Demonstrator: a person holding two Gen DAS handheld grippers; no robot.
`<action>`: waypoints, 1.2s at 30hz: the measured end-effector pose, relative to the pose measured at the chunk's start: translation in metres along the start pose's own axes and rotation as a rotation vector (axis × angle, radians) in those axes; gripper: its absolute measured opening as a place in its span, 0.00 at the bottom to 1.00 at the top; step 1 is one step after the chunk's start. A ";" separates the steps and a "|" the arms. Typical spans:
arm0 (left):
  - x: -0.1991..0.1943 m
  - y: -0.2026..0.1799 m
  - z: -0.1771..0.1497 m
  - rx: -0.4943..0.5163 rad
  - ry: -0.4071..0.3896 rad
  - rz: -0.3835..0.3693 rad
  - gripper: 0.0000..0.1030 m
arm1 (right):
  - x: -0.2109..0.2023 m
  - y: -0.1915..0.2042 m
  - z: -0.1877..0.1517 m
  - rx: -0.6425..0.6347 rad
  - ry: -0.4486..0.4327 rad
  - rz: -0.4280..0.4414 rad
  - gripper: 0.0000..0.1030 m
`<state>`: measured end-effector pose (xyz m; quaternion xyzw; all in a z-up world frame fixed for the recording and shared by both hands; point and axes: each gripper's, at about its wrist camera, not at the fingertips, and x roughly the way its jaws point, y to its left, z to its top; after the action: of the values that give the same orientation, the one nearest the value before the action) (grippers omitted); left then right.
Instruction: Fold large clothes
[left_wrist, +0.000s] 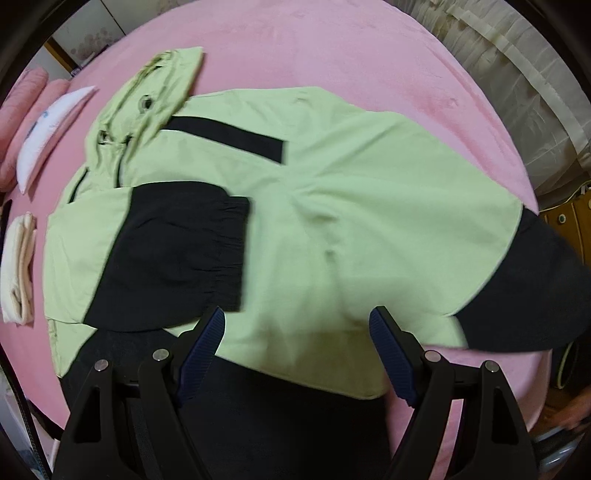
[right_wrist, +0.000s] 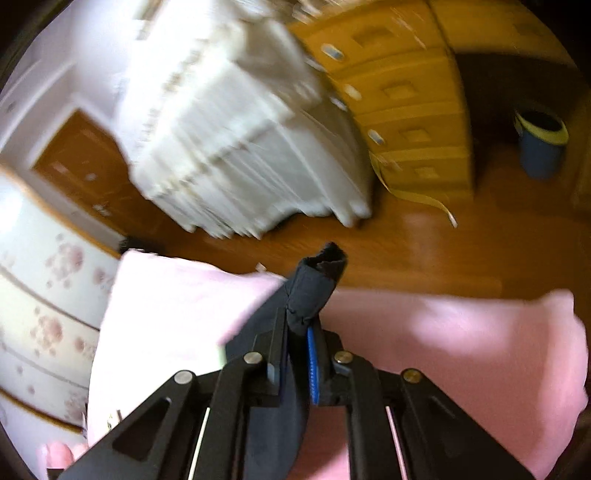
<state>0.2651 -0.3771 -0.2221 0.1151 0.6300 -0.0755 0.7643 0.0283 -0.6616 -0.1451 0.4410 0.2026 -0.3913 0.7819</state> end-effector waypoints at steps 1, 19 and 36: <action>0.000 0.009 -0.004 -0.004 -0.010 0.006 0.77 | -0.008 0.015 0.001 -0.038 -0.024 0.015 0.08; -0.006 0.284 -0.056 -0.167 -0.069 -0.006 0.77 | -0.098 0.311 -0.254 -0.811 -0.066 0.413 0.08; 0.040 0.391 -0.053 -0.314 -0.018 -0.218 0.77 | -0.010 0.273 -0.430 -1.017 0.407 0.212 0.54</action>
<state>0.3244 0.0148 -0.2395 -0.0751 0.6360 -0.0595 0.7657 0.2506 -0.2097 -0.2209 0.0928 0.4671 -0.0705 0.8765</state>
